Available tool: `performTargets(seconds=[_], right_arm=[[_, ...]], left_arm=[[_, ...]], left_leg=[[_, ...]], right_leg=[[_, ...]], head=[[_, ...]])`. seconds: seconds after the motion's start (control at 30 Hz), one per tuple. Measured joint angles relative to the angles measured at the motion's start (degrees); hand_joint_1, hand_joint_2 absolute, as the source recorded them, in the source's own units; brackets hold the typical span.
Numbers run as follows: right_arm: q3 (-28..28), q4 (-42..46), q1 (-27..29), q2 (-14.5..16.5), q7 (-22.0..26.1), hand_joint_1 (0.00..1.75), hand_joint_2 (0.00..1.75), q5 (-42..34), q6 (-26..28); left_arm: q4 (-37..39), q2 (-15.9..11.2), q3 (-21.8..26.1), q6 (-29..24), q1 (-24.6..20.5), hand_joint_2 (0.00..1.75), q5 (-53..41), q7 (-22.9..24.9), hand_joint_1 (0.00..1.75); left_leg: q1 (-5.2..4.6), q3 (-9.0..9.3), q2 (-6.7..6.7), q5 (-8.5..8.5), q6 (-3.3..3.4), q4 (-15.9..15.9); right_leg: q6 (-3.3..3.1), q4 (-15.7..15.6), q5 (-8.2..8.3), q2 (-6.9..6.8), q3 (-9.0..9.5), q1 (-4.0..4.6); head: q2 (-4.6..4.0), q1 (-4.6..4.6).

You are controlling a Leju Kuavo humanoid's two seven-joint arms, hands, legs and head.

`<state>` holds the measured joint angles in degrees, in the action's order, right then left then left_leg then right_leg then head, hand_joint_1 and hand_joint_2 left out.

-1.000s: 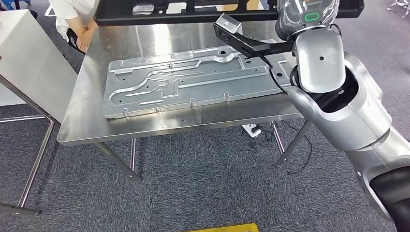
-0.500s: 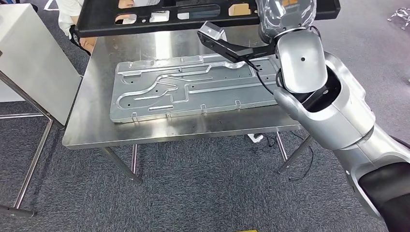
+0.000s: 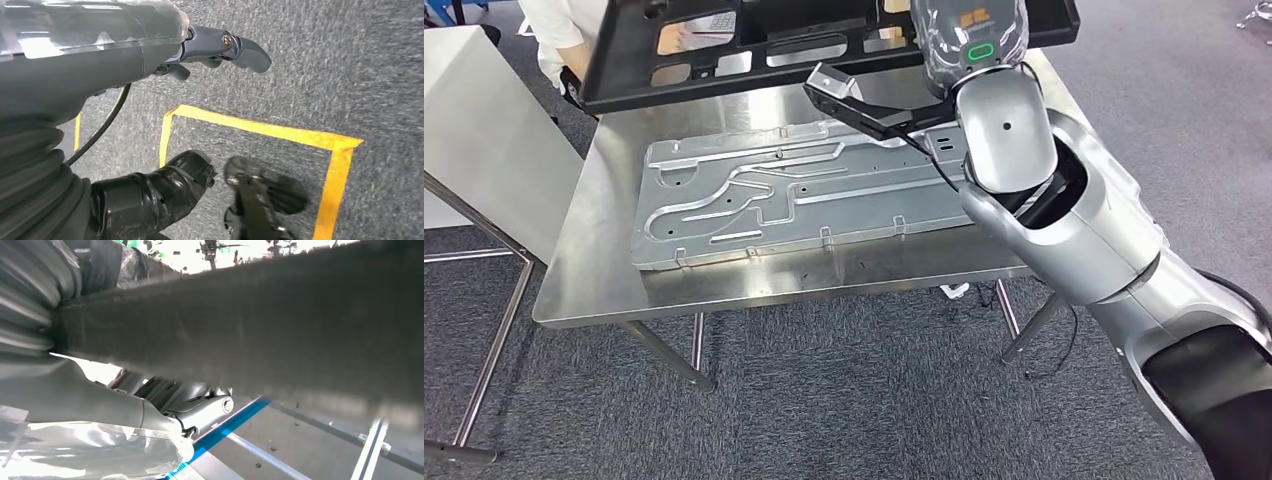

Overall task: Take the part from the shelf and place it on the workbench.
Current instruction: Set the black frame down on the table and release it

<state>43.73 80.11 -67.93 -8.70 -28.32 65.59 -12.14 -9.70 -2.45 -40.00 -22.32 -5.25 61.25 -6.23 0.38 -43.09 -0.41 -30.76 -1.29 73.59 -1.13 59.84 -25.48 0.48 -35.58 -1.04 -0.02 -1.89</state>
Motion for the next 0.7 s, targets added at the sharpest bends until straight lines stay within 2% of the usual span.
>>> performTargets(seconds=[0.03, 0.07, 0.1, 0.13, 0.2, 0.3, 0.37, 0.43, 0.47, 0.5, 0.53, 0.57, 0.6, 0.63, 0.7], right_arm=[[0.2, -0.2, 0.0, 0.0, 0.0, 1.75, 1.75, -0.1, 0.0], [0.4, -0.4, 0.0, 0.0, 0.1, 1.75, 1.75, -0.1, 0.0], [0.5, -0.5, -0.1, 0.0, 0.1, 1.75, 1.75, -0.1, 0.0], [0.5, -0.7, -0.2, 0.0, 0.1, 1.75, 1.75, -0.2, 0.0], [0.6, -1.0, -0.4, 0.0, 0.2, 1.75, 1.75, -0.2, 0.1], [0.7, -1.4, -0.5, 0.0, 0.2, 1.75, 1.75, -0.3, 0.2], [0.8, -1.7, -0.6, 0.0, 0.2, 1.75, 1.75, -0.4, 0.2], [1.0, -2.2, -0.5, 0.0, 0.2, 1.75, 1.75, -0.6, 0.4], [1.1, -2.4, -0.3, 0.0, 0.3, 1.75, 1.75, -0.8, 0.4], [1.3, -2.6, -0.2, 0.0, 0.3, 1.75, 1.75, -0.9, 0.5], [1.4, -2.8, -0.1, 0.0, 0.3, 1.75, 1.75, -0.9, 0.5], [1.5, -3.0, 0.0, 0.0, 0.3, 1.75, 1.75, -1.0, 0.5], [1.5, -3.2, 0.0, 0.0, 0.3, 1.75, 1.75, -1.0, 0.6], [1.6, -3.3, 0.0, 0.0, 0.3, 1.75, 1.75, -1.0, 0.8], [1.6, -3.5, 0.1, 0.0, 0.3, 1.75, 1.75, -1.0, 1.1]], left_arm=[[0.0, 0.0, 0.0, 0.0, 0.1, 1.75, 0.0, 0.0, 0.00], [0.0, 0.0, 0.0, 0.0, 0.1, 1.75, 0.0, 0.0, 0.00], [0.0, 0.0, 0.0, 0.0, 0.2, 1.75, 0.0, 0.0, 0.00], [0.0, -0.1, 0.0, 0.0, 0.1, 1.75, 0.0, 0.0, 0.00], [0.0, -0.1, 0.0, -0.1, 0.0, 1.75, 0.0, 0.0, 0.00], [0.0, -0.1, 0.0, -0.1, -0.1, 1.75, 0.0, 0.1, 0.00], [0.0, -0.1, 0.0, -0.1, 0.0, 1.75, -0.1, 0.1, 0.00], [0.0, -0.1, 0.0, -0.1, 0.0, 1.75, -0.1, 0.0, 0.00], [0.0, -0.1, 0.0, -0.1, 0.0, 1.75, -0.2, 0.0, 0.00], [0.0, -0.1, 0.0, -0.1, 0.0, 1.75, -0.2, 0.0, 0.00], [0.0, -0.1, 0.0, -0.1, 0.0, 1.75, -0.2, 0.0, 0.00], [0.0, -0.1, 0.0, -0.1, 0.0, 1.75, -0.2, -0.1, 0.00], [0.0, -0.1, 0.0, -0.1, 0.0, 1.75, -0.2, -0.1, 0.00], [0.0, -0.1, 0.0, -0.1, 0.1, 1.75, -0.2, -0.1, 0.00], [0.0, -0.1, 0.0, -0.2, 0.1, 1.75, -0.2, 0.0, 0.00]], left_leg=[[0.05, 0.84, 0.01, 2.31, 0.07, -2.7], [0.08, 2.31, 0.01, 4.77, 0.24, -6.7], [-0.04, 3.88, -0.02, 6.47, 0.47, -10.4], [-0.20, 5.10, -0.03, 7.33, 0.78, -13.2], [-0.57, 5.98, -0.04, 7.06, 1.35, -14.9], [-0.31, 6.97, 0.10, 7.00, 2.24, -16.0], [-0.14, 7.75, 0.23, 6.89, 2.85, -16.6], [-0.21, 8.10, 0.26, 6.49, 3.31, -16.5], [-0.25, 8.30, 0.25, 6.22, 3.41, -16.4], [-0.26, 8.55, 0.19, 5.92, 3.43, -16.3], [-0.26, 8.83, 0.11, 5.56, 3.37, -16.1], [-0.26, 9.08, 0.02, 5.12, 3.24, -15.8], [-0.36, 9.17, -0.07, 4.67, 3.01, -15.4], [-0.47, 9.13, -0.15, 4.26, 2.74, -15.0], [-0.60, 8.92, -0.18, 3.83, 2.21, -14.6]], right_leg=[[0.06, 0.0, -0.29, 0.05, 0.45, 0.00], [0.16, 0.0, -0.59, 0.10, 0.89, -0.01], [0.32, -0.1, -0.84, 0.16, 1.19, 0.05], [0.54, -0.1, -1.00, 0.21, 1.32, 0.08], [1.07, -0.4, -1.09, 0.30, 1.33, 0.11], [1.95, 0.3, -1.86, 0.11, 1.35, 0.18], [2.16, 5.2, -4.13, -0.13, -1.04, 0.27], [2.17, 12.3, -6.43, -0.16, -5.24, 0.33], [2.19, 14.2, -6.35, -0.18, -6.73, 0.32], [2.19, 14.1, -5.25, -0.20, -7.29, 0.29], [2.16, 12.1, -3.23, -0.23, -6.77, 0.25], [2.08, 8.5, -0.88, -0.28, -5.47, 0.20], [1.95, 5.2, 0.70, -0.32, -3.99, 0.25], [1.77, 2.5, 1.57, -0.31, -2.84, 0.30], [1.35, 0.7, 1.33, -0.20, -1.97, 0.56]], head=[[0.00, 0.01], [0.00, 0.02], [0.00, 0.02], [0.00, 0.01], [0.00, 0.02], [0.00, 0.14], [0.00, 0.34], [0.00, 0.39], [0.00, 0.39], [0.00, 0.39], [0.00, 0.40], [0.00, 0.42], [0.00, 0.42], [0.01, 0.37], [0.01, 0.30]])
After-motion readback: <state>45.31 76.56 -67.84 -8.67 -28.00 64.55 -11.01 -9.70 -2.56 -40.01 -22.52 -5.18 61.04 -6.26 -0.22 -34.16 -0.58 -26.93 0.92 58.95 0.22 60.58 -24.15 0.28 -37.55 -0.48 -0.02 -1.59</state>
